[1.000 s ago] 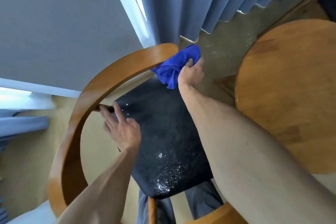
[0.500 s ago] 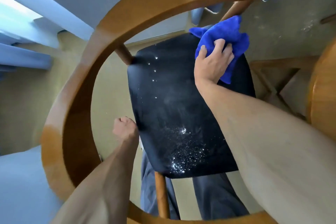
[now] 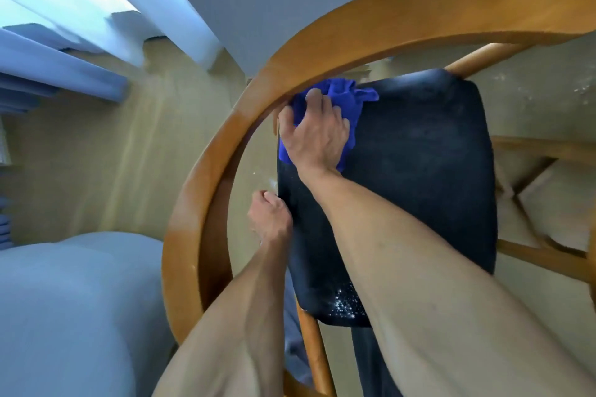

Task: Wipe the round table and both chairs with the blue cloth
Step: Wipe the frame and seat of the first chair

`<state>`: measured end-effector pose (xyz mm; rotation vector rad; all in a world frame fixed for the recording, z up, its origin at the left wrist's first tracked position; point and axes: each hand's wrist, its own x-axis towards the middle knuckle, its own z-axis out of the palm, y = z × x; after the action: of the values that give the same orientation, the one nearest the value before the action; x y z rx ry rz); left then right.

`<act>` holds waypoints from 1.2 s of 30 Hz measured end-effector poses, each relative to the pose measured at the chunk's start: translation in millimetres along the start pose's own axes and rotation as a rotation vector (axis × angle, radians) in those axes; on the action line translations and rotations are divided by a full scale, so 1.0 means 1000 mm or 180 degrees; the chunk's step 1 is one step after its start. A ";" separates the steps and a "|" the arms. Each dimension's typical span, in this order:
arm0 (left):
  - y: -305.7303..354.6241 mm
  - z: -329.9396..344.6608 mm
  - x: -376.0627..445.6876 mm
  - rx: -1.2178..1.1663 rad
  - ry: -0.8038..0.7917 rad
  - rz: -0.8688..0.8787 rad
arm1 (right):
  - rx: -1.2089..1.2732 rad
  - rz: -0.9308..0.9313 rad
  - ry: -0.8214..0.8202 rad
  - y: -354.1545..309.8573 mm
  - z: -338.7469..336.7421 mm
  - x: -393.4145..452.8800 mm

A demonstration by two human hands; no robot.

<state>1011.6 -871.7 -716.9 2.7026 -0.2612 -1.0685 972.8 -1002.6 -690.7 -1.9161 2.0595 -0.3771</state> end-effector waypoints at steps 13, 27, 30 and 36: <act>0.006 0.018 -0.015 0.0290 0.0358 0.0685 | -0.0750 -0.0521 -0.0836 0.051 0.004 0.009; 0.096 0.059 -0.043 0.0730 0.0779 0.1901 | -0.0348 -0.0092 -0.0904 0.127 -0.047 0.075; 0.109 0.070 -0.055 0.0826 0.0786 0.2013 | -0.0334 0.0357 -0.0611 0.169 -0.066 0.088; 0.113 0.105 -0.091 0.1122 0.0467 0.2293 | -0.0254 0.0403 -0.0598 0.218 -0.091 0.087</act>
<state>864.7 -972.6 -701.5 2.5714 -1.3727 -0.6409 731.3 -1074.0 -695.3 -1.7776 2.0847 -0.0833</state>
